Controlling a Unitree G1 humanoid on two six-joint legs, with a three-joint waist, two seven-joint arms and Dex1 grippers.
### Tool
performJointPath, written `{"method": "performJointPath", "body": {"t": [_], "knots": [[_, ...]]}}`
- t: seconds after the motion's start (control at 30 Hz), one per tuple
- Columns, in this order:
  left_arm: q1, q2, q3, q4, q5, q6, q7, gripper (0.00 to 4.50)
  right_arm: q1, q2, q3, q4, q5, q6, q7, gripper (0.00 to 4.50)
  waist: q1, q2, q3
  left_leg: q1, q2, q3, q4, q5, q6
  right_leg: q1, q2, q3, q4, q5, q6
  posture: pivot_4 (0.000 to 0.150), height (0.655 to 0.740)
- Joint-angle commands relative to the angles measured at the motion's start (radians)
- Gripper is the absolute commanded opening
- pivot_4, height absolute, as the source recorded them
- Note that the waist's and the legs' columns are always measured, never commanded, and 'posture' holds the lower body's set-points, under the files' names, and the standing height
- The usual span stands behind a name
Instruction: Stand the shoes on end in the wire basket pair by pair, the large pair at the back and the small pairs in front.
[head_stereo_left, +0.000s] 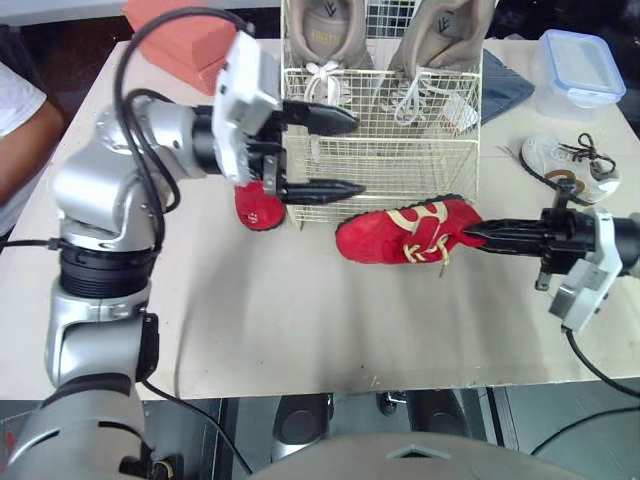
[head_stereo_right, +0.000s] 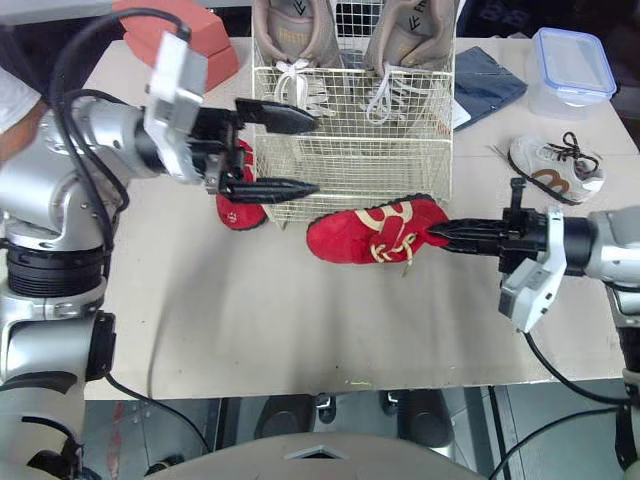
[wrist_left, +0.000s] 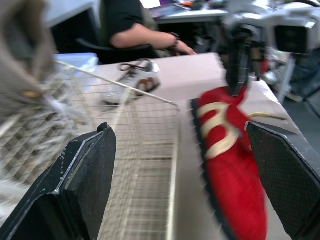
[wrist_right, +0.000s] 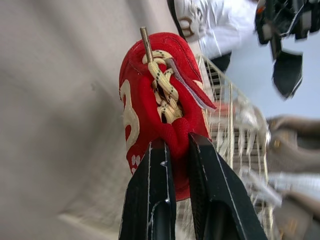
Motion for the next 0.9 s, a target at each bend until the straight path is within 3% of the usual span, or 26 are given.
{"method": "performJointPath", "body": {"t": [0.03,0.3,0.6,0.73,0.8,0.83,0.87,0.9], "knots": [[-0.041,-0.005,-0.042,-0.025,0.029,0.002,-0.029,4.5,-0.075,-0.02,0.03,0.023,-0.005,-0.058,-0.037,0.03,0.001,0.0,0.0,0.0,0.0,0.0,0.0,0.0,0.0,0.0,0.0,0.0,0.0,0.0,0.0,0.15,0.686],[-0.1,0.053,-0.206,0.0,0.141,0.022,-0.182,4.5,-0.256,-0.032,0.163,0.126,-0.038,-0.16,-0.047,0.03,-0.004,0.0,0.0,0.0,0.0,0.005,0.0,0.0,0.0,-0.001,0.0,0.0,0.0,0.0,0.0,0.15,0.686],[-0.147,0.013,-0.269,0.066,0.241,0.032,-0.188,4.5,-0.331,-0.023,0.202,0.172,-0.083,-0.249,-0.133,0.03,-0.001,0.0,0.0,-0.001,0.0,0.005,0.0,0.0,0.0,-0.001,0.0,0.0,0.0,0.0,0.0,0.15,0.686],[-0.137,0.003,-0.272,0.064,0.244,0.047,-0.207,3.23,-0.332,-0.027,0.192,0.176,-0.1,-0.286,-0.186,0.0,-0.003,0.0,0.001,0.0,0.001,0.006,0.0,0.0,0.0,-0.001,0.0,0.001,0.0,0.0,-0.001,0.15,0.686],[-0.131,-0.008,-0.26,0.059,0.228,0.057,-0.212,2.2,-0.332,-0.037,0.195,0.176,-0.104,-0.286,-0.205,0.0,-0.003,0.0,0.001,0.0,0.001,0.006,0.0,0.0,0.0,-0.001,0.0,0.001,0.001,0.0,-0.001,0.15,0.686],[-0.128,-0.012,-0.257,0.059,0.224,0.061,-0.211,1.95,-0.327,-0.044,0.199,0.177,-0.1,-0.281,-0.211,0.0,-0.003,0.0,0.001,0.0,0.001,0.006,0.0,0.0,0.0,-0.001,0.0,0.001,0.001,0.0,-0.001,0.15,0.686],[-0.126,-0.016,-0.254,0.059,0.223,0.062,-0.211,1.34,-0.32,-0.051,0.201,0.177,-0.096,-0.27,-0.218,0.0,-0.003,0.0,0.001,0.0,0.001,0.006,0.0,0.0,0.0,-0.001,0.0,0.001,0.001,0.0,0.0,0.15,0.686],[-0.124,-0.019,-0.252,0.062,0.225,0.061,-0.208,1.05,-0.31,-0.06,0.204,0.176,-0.089,-0.259,-0.221,0.36,-0.003,0.0,0.001,0.0,0.001,0.006,0.0,0.0,0.0,-0.001,0.0,0.001,0.001,0.0,0.0,0.15,0.686]]}}
